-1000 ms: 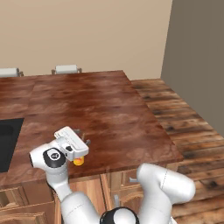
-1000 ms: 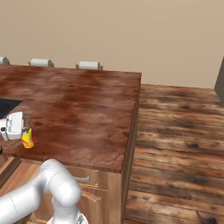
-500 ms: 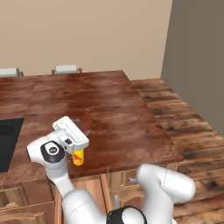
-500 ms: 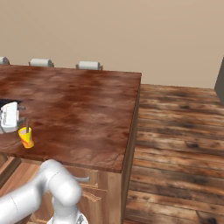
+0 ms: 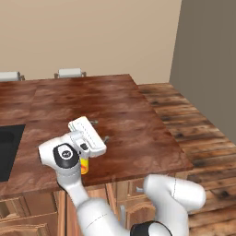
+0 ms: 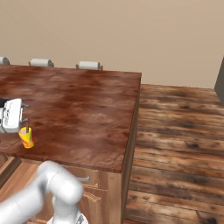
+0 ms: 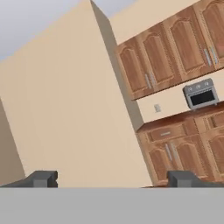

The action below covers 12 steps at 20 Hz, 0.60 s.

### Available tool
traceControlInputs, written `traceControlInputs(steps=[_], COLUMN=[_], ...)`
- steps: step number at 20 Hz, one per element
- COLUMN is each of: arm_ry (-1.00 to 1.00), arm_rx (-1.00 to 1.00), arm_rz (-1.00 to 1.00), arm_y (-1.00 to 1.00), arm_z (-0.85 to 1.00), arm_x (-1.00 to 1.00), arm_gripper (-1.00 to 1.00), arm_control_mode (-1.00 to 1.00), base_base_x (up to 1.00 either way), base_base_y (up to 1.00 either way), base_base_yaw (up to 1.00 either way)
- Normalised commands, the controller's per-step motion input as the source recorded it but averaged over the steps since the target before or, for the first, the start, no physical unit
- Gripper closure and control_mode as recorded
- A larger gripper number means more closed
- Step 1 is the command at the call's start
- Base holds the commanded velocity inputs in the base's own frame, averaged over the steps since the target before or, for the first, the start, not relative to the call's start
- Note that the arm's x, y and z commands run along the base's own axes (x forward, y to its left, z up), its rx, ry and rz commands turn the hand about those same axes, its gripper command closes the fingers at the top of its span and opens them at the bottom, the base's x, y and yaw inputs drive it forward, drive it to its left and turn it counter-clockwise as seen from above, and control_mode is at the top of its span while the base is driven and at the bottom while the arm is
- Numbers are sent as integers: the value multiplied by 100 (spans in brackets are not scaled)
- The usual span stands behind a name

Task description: Pick up the straw from the left drawer and put it inside the smoothie cup.

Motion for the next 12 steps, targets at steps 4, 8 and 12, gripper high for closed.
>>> traceControlInputs(steps=[4, 8, 12], arm_ry=[-1, -5, -7], arm_rx=[14, 12, 10], arm_rz=[-6, -5, -7], arm_y=[-96, -95, -91], arm_z=[27, 38, 27], arm_x=[-13, -7, -8], arm_gripper=[-100, -100, -100], arm_control_mode=[-100, -100, -100], base_base_x=[0, 0, 0], base_base_y=[0, 0, 0], base_base_yaw=[0, 0, 0])
